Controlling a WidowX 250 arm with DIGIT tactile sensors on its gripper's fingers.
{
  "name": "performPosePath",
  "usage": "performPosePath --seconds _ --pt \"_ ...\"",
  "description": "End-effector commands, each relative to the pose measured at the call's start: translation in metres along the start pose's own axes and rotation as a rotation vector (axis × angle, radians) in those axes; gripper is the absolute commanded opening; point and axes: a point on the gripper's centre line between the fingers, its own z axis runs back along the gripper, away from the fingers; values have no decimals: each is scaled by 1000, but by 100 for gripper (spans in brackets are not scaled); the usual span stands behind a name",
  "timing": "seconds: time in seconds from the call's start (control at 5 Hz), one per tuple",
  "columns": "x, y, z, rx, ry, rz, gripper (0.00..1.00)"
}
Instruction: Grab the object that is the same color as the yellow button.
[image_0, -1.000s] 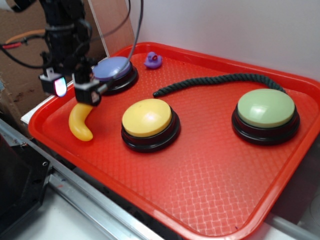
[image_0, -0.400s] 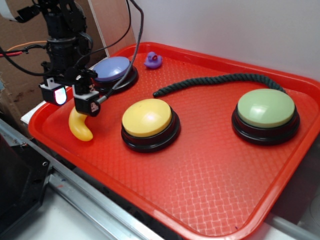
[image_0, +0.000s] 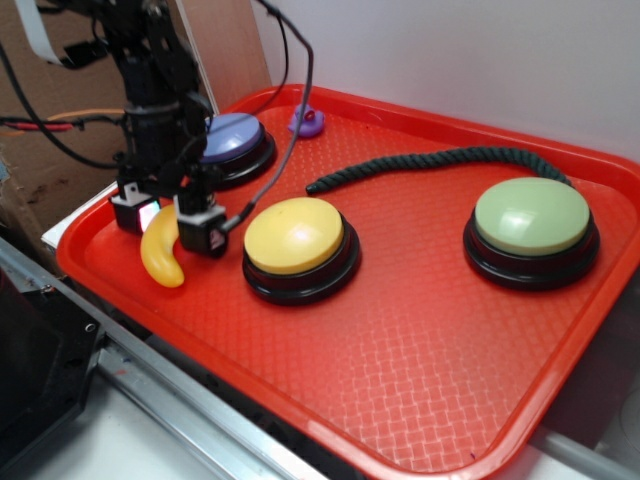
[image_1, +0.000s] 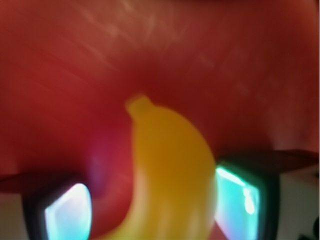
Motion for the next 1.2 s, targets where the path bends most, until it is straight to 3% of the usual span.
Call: performPosePath --seconds 0.0,0.2,0.4,0.6,0.8,1.0 --pt "-8 0 -16 -23 -4 -110 0" --pt "-13 -4 24 -11 -63 -198 0" --pt "-22 -28 71 14 -216 -318 0" --pt "-41 -55 119 -35 -315 -348 0" --pt "-54 -70 166 -22 -330 -337 0" --pt "-70 -76 212 31 -339 -259 0"
